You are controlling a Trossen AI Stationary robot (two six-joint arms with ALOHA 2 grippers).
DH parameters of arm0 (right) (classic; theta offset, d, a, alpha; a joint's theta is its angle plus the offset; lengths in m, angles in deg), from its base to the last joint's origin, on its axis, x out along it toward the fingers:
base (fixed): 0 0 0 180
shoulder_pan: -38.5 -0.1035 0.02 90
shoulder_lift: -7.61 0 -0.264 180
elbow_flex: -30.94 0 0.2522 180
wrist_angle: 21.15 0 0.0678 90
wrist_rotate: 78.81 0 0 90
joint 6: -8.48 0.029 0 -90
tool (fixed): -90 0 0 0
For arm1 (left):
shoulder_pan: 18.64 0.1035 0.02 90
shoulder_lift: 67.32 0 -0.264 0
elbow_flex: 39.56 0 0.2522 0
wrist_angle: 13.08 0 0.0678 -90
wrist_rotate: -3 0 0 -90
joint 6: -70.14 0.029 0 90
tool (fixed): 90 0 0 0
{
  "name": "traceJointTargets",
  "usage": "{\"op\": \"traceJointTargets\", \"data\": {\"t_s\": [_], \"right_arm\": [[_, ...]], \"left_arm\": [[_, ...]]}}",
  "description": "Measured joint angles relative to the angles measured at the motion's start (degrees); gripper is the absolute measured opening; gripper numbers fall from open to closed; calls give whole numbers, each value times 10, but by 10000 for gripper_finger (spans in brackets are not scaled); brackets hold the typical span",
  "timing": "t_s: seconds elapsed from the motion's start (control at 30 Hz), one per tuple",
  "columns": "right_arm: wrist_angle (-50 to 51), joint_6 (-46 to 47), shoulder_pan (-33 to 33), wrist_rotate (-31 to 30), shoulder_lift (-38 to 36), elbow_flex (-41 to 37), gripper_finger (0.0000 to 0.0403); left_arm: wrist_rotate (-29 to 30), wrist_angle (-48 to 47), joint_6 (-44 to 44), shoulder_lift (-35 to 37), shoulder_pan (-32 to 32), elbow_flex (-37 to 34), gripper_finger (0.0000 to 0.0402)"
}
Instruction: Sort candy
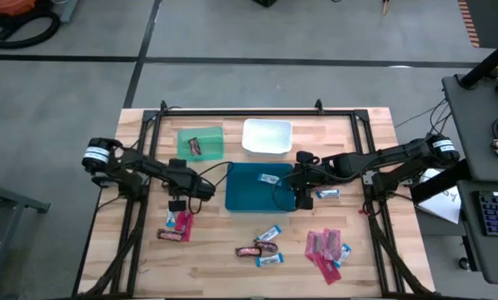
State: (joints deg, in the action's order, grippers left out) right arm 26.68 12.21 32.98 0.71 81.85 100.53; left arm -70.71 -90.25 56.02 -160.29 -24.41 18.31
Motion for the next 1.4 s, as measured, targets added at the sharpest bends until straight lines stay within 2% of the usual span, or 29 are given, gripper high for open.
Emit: {"op": "traceJointTargets", "data": {"t_s": [0.17, 0.33, 0.57, 0.73, 0.87, 0.97, 1.13, 1.4], "right_arm": [[0, 4, 0, 2, 0, 0, 201], [0, 9, 0, 1, 0, 0, 201], [0, 18, 0, 1, 0, 7, 201], [0, 19, 0, 1, 0, 24, 201], [20, 35, 0, 1, 0, 45, 201], [52, 51, 0, 1, 0, 61, 201], [105, 81, -5, 1, 0, 84, 201], [117, 99, -17, 1, 0, 86, 201]], "left_arm": [[-66, -4, 13, 59, -1, 10, 5], [-74, -10, 21, 144, -1, 29, 3], [25, 38, 61, 251, 24, 77, 2], [83, 109, 147, 283, 90, 111, 2], [77, 175, 235, 275, 162, 123, 2], [38, 214, 298, 255, 225, 123, 2], [-15, 258, 337, 205, 313, 122, 2], [-23, 278, 364, 120, 362, 122, 2]]}}
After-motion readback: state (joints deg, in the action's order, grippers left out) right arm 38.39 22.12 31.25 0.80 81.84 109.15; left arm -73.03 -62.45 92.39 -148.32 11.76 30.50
